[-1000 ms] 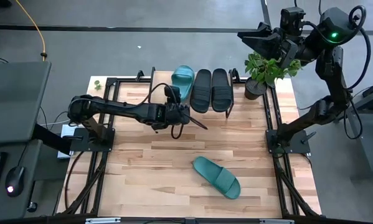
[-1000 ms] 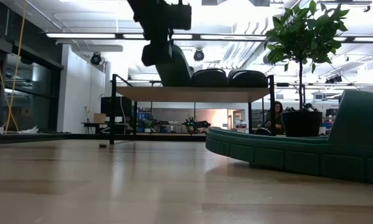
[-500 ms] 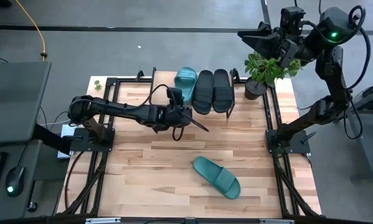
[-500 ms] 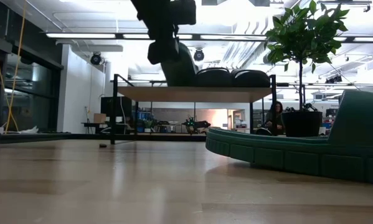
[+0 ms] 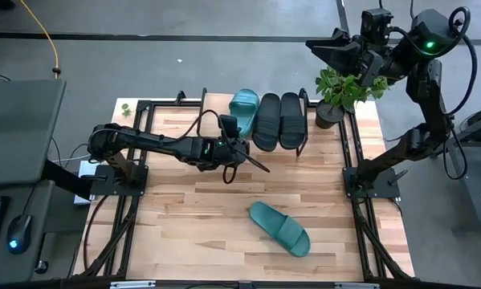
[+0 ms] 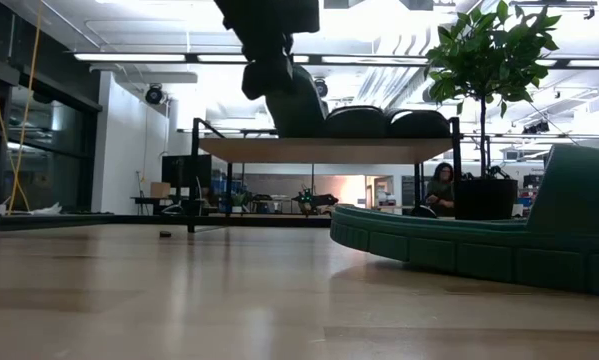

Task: Pick and place slides into the shelf
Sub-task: Put the left green slipper on the shelf, then put the green slipper on the shelf

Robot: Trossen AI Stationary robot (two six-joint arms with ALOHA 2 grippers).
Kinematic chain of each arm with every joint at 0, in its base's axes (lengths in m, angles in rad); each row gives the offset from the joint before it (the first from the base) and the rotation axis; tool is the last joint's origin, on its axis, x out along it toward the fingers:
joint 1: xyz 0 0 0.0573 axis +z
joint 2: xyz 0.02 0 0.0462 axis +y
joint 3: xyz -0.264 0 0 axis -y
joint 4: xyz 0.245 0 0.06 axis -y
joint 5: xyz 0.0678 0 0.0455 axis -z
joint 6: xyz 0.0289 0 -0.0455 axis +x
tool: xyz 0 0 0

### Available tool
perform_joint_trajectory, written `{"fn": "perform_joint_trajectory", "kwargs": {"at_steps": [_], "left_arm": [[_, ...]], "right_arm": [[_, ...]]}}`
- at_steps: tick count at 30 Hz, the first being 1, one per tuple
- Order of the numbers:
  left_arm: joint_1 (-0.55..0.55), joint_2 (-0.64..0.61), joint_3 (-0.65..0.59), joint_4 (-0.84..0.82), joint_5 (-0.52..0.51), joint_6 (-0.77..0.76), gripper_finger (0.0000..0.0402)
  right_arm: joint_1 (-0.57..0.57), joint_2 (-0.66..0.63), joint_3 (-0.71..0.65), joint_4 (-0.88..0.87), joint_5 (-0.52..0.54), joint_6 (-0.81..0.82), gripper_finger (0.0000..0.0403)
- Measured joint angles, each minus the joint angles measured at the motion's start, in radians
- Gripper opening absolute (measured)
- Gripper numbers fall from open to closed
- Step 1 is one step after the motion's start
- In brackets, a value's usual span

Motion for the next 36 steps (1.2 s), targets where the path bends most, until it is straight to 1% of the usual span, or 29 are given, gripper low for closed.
{"fn": "perform_joint_trajectory", "kwargs": {"at_steps": [3,7,14,23,29,34,36], "left_arm": [[0.000,0.000,0.000,0.001,0.017,0.004,0.0096],[-0.001,-0.001,0.000,0.002,0.052,0.000,0.0138],[-0.001,-0.001,0.000,0.002,0.059,-0.001,0.0209],[-0.001,-0.001,0.000,0.001,0.106,-0.044,0.0282],[-0.001,-0.001,0.000,0.006,0.163,-0.045,0.0309],[-0.006,-0.001,0.000,0.013,0.258,-0.055,0.0311],[-0.008,-0.001,0.000,0.013,0.275,-0.058,0.0309]], "right_arm": [[0.000,0.000,0.000,-0.001,0.000,0.000,0.0178],[0.000,0.000,0.000,0.000,-0.001,0.000,0.0178],[0.000,0.000,0.000,0.002,-0.002,0.000,0.0178],[0.000,0.000,0.000,0.006,-0.006,0.001,0.0178],[0.000,0.000,0.000,0.006,-0.006,0.001,0.0178],[0.000,0.000,0.000,0.006,-0.006,0.001,0.0178],[0.000,0.000,0.000,0.006,-0.006,0.001,0.0178]]}}
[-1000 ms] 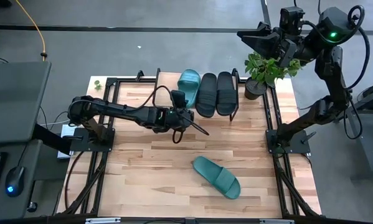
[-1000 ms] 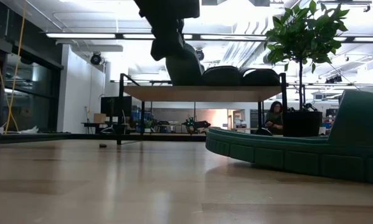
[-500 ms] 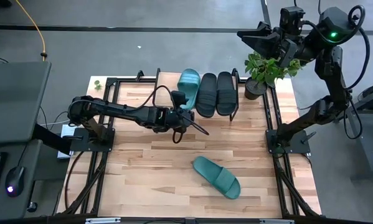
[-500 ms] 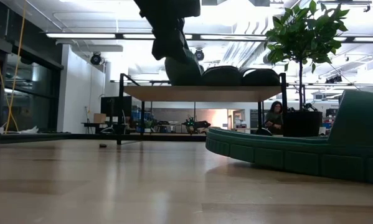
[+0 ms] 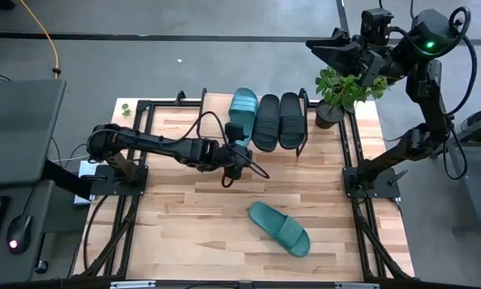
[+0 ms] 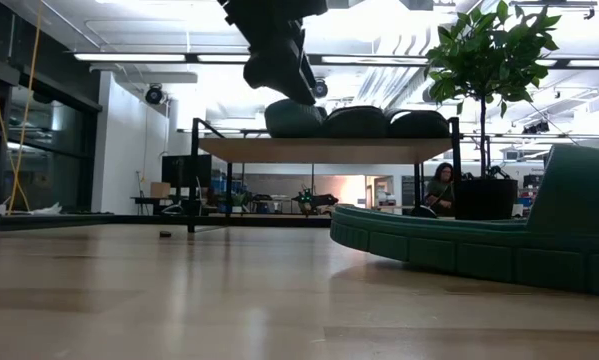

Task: Pick and place slides into the shelf
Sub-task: Put the green slipper on the shelf

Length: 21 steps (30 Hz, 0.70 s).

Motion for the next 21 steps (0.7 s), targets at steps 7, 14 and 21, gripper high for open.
{"fn": "perform_joint_trajectory", "kwargs": {"at_steps": [7,14,21], "left_arm": [[-0.026,0.000,0.000,-0.002,-0.026,-0.002,0.0308],[-0.065,-0.027,0.000,-0.022,-0.071,-0.015,0.0308],[-0.119,-0.053,0.057,-0.124,-0.093,-0.072,0.0308]], "right_arm": [[0.000,0.000,0.000,0.000,0.000,0.008,0.0178],[0.000,0.002,0.000,-0.019,0.000,0.008,0.0178],[0.000,0.002,0.000,-0.043,0.000,-0.004,0.0178]]}}
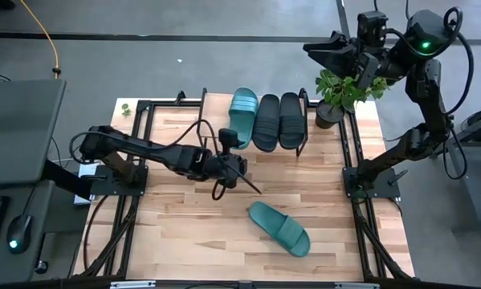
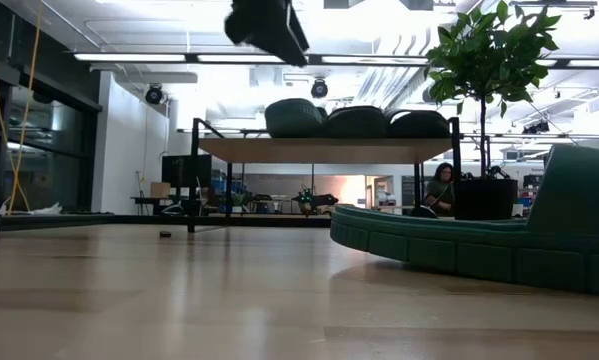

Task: Pick and place slides into the shelf
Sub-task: Put the green slipper on the shelf

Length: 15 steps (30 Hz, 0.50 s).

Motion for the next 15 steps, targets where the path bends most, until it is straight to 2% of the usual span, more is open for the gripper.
{"fn": "perform_joint_trajectory", "kwargs": {"at_steps": [8,15], "left_arm": [[-0.019,-0.004,0.182,-0.146,0.040,-0.147,0.0307],[-0.016,-0.004,0.359,-0.253,0.215,-0.269,0.0307]], "right_arm": [[0.000,0.000,0.000,-0.101,0.058,-0.040,0.0178],[0.000,0.000,0.000,-0.180,0.060,-0.041,0.0178]]}}
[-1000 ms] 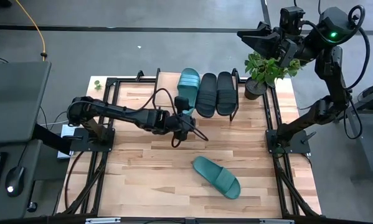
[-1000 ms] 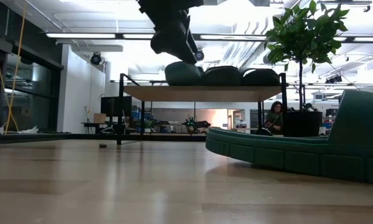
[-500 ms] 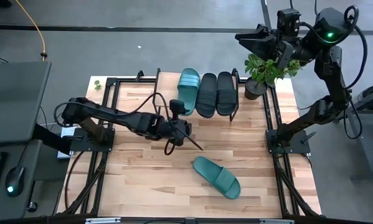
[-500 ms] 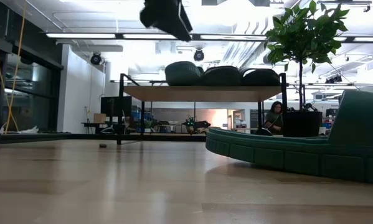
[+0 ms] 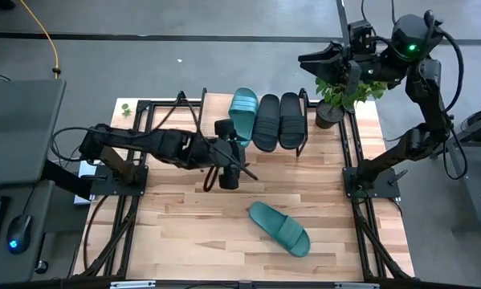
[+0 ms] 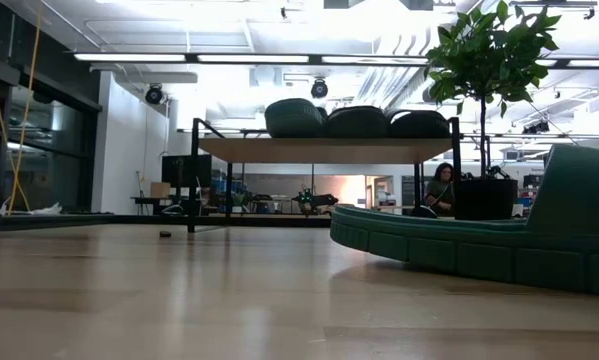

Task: Pick and place slides into the shelf
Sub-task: Put the green slipper on the shelf

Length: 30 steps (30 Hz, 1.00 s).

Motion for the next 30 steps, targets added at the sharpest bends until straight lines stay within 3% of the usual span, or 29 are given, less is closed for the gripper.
{"fn": "perform_joint_trajectory", "kwargs": {"at_steps": [9,14,23,30], "left_arm": [[0.000,0.001,0.075,-0.129,0.331,-0.150,0.0307],[0.000,0.005,0.075,-0.147,0.457,-0.253,0.0307],[0.000,0.005,0.075,-0.093,0.544,-0.378,0.0307],[0.000,0.005,0.074,0.005,0.507,-0.452,0.0307]], "right_arm": [[0.000,0.000,0.000,-0.077,-0.001,-0.028,0.0178],[-0.003,0.000,0.000,-0.156,-0.003,-0.086,0.0178],[-0.002,-0.001,0.000,-0.414,-0.062,-0.167,0.0178],[-0.002,-0.001,0.000,-0.637,-0.082,-0.275,0.0178]]}}
